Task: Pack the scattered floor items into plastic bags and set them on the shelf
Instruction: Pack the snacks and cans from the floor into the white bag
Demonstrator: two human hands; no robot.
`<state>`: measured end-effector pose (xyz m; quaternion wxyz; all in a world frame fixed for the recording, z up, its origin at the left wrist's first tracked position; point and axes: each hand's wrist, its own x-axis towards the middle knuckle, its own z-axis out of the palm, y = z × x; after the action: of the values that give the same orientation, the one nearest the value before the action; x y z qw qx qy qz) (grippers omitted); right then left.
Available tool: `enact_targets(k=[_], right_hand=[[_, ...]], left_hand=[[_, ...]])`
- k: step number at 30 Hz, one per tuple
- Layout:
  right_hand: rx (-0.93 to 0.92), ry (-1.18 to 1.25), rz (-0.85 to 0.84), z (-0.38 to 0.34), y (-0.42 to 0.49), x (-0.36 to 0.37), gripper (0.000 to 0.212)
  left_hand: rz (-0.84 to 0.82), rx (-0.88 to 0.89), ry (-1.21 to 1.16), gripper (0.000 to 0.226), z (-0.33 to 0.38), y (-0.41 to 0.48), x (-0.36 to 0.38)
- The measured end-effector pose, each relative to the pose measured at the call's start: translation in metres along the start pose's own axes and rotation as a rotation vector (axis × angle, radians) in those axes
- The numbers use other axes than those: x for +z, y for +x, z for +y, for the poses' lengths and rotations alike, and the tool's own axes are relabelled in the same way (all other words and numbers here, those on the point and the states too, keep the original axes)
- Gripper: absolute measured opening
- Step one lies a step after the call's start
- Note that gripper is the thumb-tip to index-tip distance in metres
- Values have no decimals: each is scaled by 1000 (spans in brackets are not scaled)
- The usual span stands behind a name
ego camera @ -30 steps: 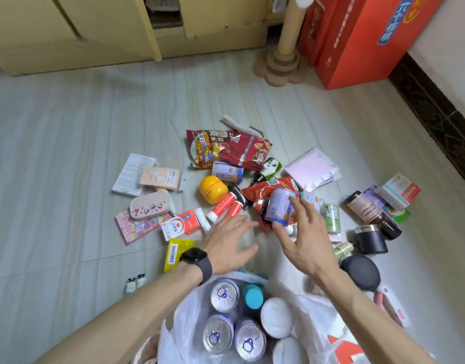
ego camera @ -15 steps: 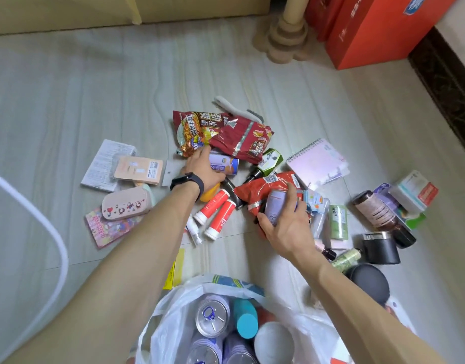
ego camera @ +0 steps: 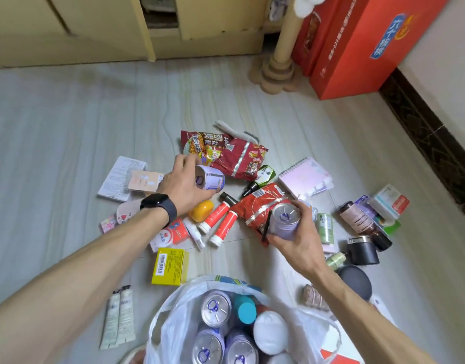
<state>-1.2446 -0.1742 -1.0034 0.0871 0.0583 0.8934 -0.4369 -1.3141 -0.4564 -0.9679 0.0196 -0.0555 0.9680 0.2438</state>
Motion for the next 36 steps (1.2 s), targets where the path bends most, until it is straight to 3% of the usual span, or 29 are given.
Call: enact_targets(k=[5,12,16,23,31,36], right_hand=[[-53,92,45,-39,-78,-33,80],[-115,-36,-47,-65,-202,-40,75],[-153,-135,-134,-49,-255,-17,78],[-222,-427,-132,-4,-295,30,66],[-354,-569,-215,9,-290,49,69],[-297,-508,-254,8,-288,49,70]], left_hand=[[-30,57,-74,64,19,-76,-54],[-384,326,67,68,43,-203,-78],[-529,373,156,69,30,-260,-63],[-537,379,236,64,-6,-304,-32],[-531,327,212,64,-33,-308,-11],[-562,359,237,66,-36,-313,3]])
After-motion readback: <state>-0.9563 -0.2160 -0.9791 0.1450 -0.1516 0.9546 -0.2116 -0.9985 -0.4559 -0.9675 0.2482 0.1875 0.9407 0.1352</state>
